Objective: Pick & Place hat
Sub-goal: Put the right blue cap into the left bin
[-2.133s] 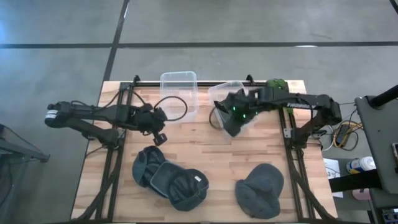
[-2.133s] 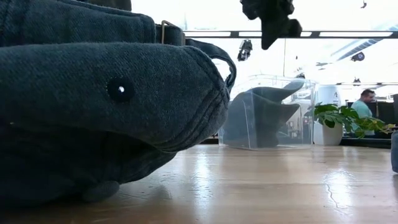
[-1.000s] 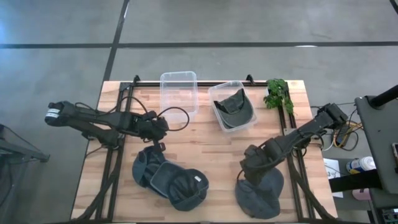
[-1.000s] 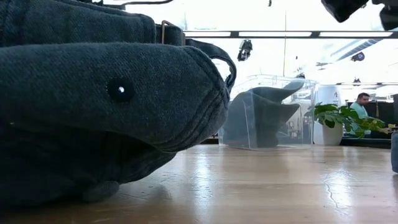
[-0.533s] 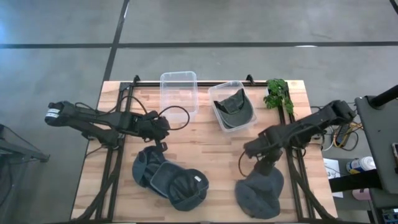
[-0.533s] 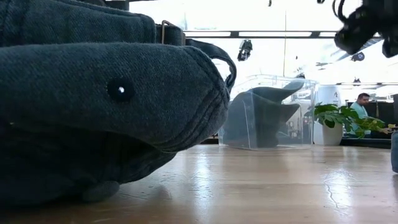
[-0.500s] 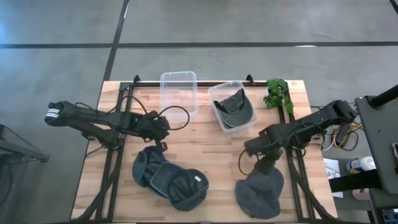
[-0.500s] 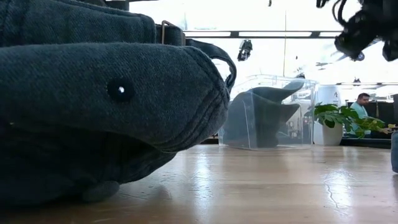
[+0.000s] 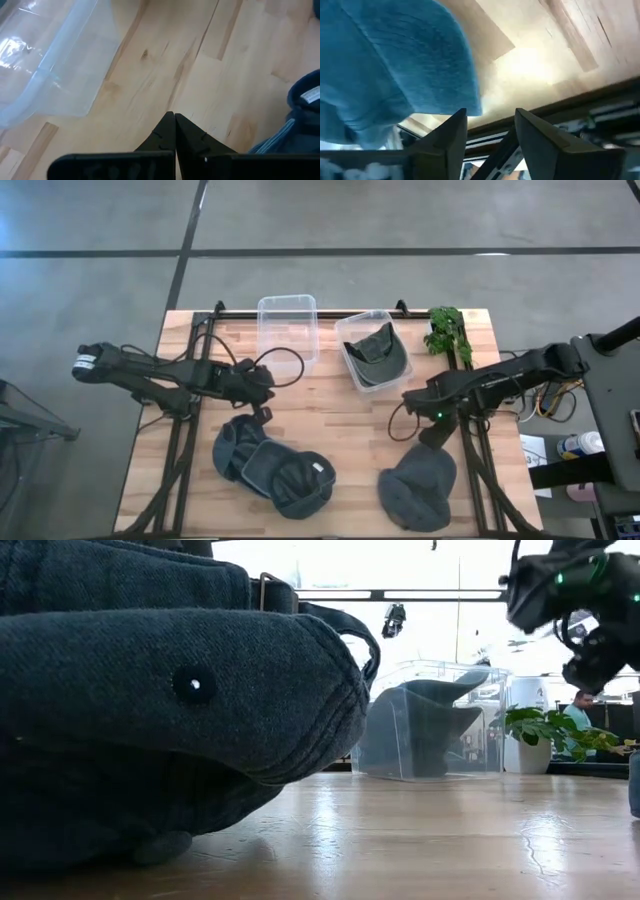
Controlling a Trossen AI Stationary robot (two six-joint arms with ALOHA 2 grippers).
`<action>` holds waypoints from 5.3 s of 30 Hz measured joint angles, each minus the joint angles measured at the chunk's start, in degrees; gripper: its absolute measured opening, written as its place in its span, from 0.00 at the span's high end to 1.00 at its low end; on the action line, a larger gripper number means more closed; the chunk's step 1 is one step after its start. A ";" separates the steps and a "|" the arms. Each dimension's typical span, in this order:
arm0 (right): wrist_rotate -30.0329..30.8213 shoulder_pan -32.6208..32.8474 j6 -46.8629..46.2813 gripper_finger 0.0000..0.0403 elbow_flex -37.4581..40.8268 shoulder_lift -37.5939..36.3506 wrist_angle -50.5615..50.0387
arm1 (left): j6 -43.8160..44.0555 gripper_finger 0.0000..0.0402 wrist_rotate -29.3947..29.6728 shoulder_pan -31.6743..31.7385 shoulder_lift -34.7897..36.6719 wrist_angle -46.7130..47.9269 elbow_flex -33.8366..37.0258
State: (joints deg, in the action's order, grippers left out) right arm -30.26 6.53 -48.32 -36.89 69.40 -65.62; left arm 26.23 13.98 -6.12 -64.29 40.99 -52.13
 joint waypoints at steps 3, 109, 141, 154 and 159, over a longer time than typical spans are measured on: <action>-0.29 -1.04 4.05 0.55 1.97 0.07 1.15 | 1.63 1.00 0.01 -0.01 0.00 -0.52 0.01; 88.65 26.24 75.88 0.97 -61.89 28.96 -17.79 | -15.77 1.00 2.70 1.22 1.01 -11.06 -22.02; 98.39 32.28 86.83 0.97 -84.22 46.69 -12.23 | -14.44 1.00 -5.58 -5.44 -18.28 -14.33 -18.37; 99.73 30.47 78.44 0.97 -85.19 46.44 -13.16 | -10.58 1.00 31.05 -8.99 0.88 3.44 -17.84; 100.08 29.41 75.64 0.97 -89.27 46.10 -13.14 | 2.32 1.00 31.75 -8.86 4.64 16.31 -17.03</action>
State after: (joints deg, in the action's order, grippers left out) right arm 69.83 35.94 27.32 -126.16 115.50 -78.76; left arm 28.56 45.73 -14.98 -59.65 57.30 -69.16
